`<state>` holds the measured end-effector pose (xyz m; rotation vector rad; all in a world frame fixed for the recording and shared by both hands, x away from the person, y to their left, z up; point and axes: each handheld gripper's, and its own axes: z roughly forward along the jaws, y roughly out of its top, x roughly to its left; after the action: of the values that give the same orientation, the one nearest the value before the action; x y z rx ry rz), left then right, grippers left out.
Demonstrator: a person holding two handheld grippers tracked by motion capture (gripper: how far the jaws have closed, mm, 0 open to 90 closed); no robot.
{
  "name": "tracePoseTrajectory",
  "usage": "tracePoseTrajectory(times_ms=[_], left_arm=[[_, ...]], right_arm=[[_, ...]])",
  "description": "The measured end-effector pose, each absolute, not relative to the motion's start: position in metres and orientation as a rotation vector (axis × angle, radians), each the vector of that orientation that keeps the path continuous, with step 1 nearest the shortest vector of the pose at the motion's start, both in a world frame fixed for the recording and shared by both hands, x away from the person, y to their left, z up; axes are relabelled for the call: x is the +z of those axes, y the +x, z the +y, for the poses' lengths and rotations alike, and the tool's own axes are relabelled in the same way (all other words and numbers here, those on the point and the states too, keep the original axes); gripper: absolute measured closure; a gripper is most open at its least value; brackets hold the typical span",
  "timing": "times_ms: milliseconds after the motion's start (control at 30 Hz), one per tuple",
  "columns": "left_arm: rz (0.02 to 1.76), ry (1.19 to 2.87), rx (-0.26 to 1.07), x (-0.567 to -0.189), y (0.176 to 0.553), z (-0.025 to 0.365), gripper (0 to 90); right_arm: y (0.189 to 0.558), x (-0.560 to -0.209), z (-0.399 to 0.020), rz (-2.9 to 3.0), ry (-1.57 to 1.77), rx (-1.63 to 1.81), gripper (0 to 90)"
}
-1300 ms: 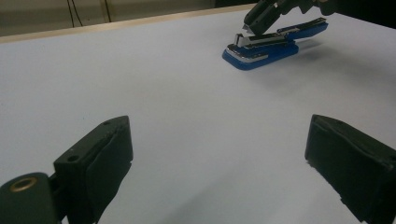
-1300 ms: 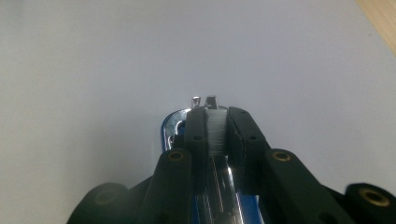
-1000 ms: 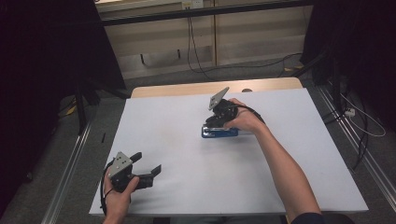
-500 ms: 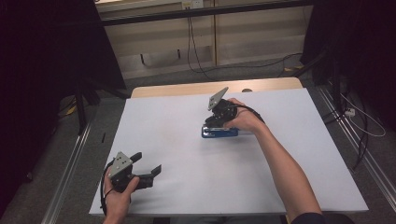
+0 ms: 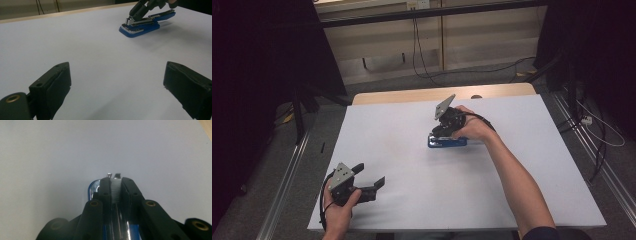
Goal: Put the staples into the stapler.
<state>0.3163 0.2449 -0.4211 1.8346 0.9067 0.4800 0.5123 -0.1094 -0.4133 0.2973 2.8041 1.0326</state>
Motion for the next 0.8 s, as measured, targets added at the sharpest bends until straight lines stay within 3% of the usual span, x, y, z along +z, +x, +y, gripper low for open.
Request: tracePoseTrajectory(times_ms=[800], left_arm=[[0.907, 1.845, 0.478, -0.4212, 0.3169, 0.2451, 7.8]], right_arm=[[0.5127, -0.4142, -0.1075, 2.797, 0.303, 1.04, 77.6]])
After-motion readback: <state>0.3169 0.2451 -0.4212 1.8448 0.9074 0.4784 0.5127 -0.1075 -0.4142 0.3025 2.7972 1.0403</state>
